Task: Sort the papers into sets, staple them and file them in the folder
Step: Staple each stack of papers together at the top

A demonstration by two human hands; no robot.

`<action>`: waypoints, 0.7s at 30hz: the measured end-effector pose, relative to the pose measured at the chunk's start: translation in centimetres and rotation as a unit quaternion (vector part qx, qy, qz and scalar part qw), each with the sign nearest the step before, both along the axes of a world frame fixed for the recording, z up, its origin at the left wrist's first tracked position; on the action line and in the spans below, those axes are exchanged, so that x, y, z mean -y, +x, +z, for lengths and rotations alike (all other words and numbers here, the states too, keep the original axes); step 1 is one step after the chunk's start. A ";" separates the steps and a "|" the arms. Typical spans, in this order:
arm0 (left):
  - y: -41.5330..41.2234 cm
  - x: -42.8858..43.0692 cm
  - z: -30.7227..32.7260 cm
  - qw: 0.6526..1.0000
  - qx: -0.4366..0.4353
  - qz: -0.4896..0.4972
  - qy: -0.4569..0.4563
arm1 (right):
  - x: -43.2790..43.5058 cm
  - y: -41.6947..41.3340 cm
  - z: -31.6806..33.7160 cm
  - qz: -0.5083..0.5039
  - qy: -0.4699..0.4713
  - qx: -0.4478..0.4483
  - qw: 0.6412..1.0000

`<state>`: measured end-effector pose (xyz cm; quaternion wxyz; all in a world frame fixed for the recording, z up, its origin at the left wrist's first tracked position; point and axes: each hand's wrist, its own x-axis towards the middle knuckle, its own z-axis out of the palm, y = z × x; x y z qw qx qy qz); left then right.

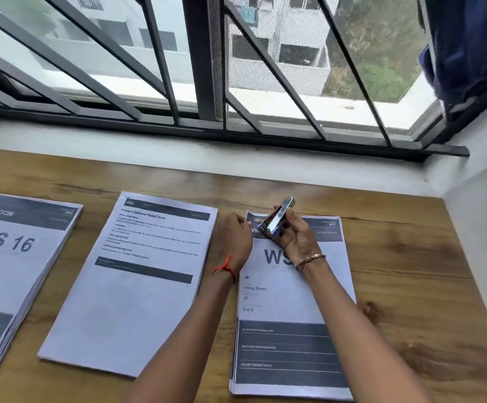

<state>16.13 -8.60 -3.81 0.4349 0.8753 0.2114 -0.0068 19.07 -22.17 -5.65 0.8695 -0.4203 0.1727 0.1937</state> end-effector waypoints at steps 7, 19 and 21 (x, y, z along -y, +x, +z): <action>-1.4 1.9 0.4 0.990 0.109 0.089 -0.013 | 0.0 -0.1 0.3 -0.006 0.008 -0.006 1.000; -1.9 3.4 -3.0 0.963 0.242 0.114 0.027 | -0.1 -0.1 -0.3 -0.007 0.073 0.053 0.996; -2.0 3.3 -2.9 0.959 0.258 0.116 0.018 | -0.3 0.4 -0.2 0.000 0.073 0.074 0.995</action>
